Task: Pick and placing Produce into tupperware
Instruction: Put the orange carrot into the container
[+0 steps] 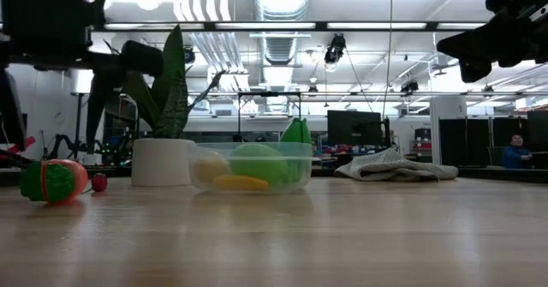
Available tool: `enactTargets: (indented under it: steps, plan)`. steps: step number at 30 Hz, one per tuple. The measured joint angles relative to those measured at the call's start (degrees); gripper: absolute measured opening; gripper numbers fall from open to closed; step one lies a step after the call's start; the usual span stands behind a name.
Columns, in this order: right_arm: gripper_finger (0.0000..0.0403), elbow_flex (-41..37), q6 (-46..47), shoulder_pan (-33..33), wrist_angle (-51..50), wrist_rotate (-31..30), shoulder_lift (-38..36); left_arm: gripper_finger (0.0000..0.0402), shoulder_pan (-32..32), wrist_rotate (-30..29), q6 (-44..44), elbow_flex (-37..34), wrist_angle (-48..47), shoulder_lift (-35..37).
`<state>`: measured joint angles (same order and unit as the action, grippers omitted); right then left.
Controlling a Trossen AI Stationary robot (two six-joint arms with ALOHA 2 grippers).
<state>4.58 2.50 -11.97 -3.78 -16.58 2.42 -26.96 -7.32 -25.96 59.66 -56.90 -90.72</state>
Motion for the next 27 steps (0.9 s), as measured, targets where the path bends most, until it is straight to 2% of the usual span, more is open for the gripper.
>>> enactTargets:
  steps: [9, 16, 23, 27]
  plan:
    - [0.0009, 0.00, -0.17, 0.00, 0.01, -0.02, 0.00, 0.0221, -0.13, -3.21, -3.31, -0.05, 3.01, -3.91]
    - [0.0009, 0.00, -0.59, 0.00, -0.10, -0.02, 0.00, 0.0221, -0.13, -3.21, -3.38, -0.23, 3.34, -5.69]
    - [0.0009, 0.00, -1.03, 0.00, -0.14, -0.02, 0.00, 0.0221, -0.13, -3.02, -3.31, -0.26, 7.90, -5.55]
    - [0.0009, 0.00, -1.03, 0.00, -0.14, -0.02, 0.00, 0.0221, -0.05, -0.81, -2.96, -1.03, 9.15, -5.55]
